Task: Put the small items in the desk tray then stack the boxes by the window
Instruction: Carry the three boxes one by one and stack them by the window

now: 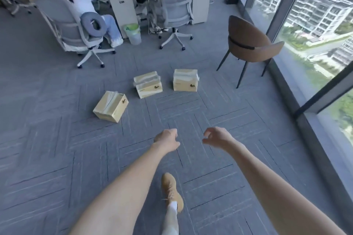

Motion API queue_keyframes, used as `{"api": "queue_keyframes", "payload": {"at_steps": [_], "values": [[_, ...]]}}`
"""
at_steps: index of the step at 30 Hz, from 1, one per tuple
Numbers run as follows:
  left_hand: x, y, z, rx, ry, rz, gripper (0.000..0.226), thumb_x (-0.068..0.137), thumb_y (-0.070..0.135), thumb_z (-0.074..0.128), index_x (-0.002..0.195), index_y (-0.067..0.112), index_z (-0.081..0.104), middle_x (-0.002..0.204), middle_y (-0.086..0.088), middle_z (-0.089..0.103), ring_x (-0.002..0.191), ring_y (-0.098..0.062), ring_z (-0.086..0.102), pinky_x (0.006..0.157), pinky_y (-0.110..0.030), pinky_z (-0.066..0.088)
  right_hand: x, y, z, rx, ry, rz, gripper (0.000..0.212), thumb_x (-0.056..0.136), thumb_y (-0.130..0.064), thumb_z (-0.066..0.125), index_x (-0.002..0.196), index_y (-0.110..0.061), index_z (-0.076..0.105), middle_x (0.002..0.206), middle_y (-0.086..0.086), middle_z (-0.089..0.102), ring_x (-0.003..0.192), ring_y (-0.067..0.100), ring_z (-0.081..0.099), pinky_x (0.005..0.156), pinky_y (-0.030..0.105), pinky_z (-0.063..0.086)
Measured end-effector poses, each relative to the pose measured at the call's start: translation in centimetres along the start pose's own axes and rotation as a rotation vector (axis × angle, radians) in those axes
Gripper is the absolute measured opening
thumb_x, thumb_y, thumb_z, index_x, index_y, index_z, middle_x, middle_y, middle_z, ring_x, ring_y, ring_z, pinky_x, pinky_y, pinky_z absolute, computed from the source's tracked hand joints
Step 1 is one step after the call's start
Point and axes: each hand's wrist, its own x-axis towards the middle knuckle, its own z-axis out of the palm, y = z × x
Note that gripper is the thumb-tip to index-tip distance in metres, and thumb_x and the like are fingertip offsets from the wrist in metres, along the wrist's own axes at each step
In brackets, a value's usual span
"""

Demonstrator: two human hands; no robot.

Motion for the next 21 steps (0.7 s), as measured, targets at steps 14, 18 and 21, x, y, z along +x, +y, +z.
{"api": "queue_keyframes", "payload": {"at_steps": [14,18,21], "values": [[34.8,0.7,-15.0,0.02,-0.078,0.058,0.03,0.089,0.034,0.062,0.116,0.022,0.055,0.118,-0.002,0.062,0.1,-0.022,0.062,0.083,-0.034,0.053,30.1,-4.1,-16.1,0.056,0.031,0.139,0.035,0.088,-0.034,0.069,0.121,-0.021,0.067,0.118,0.005,0.068,0.107,0.022,0.064,0.093,0.034,0.053],[42.8,2.6,-18.2,0.023,-0.108,0.079,0.03,0.088,0.035,0.063,0.115,0.023,0.056,0.115,-0.002,0.063,0.098,-0.022,0.062,0.084,-0.036,0.054,37.7,-4.0,-20.3,0.079,0.017,0.146,0.038,0.089,-0.031,0.07,0.124,-0.018,0.065,0.119,0.005,0.068,0.108,0.021,0.064,0.094,0.033,0.052],[50.2,3.6,-20.7,0.035,-0.107,0.081,0.03,0.088,0.036,0.064,0.114,0.023,0.056,0.114,-0.002,0.063,0.099,-0.023,0.062,0.084,-0.035,0.053,45.1,-3.2,-23.5,0.079,0.008,0.127,0.038,0.09,-0.03,0.07,0.125,-0.018,0.064,0.12,0.005,0.068,0.109,0.02,0.064,0.096,0.033,0.052]]}}
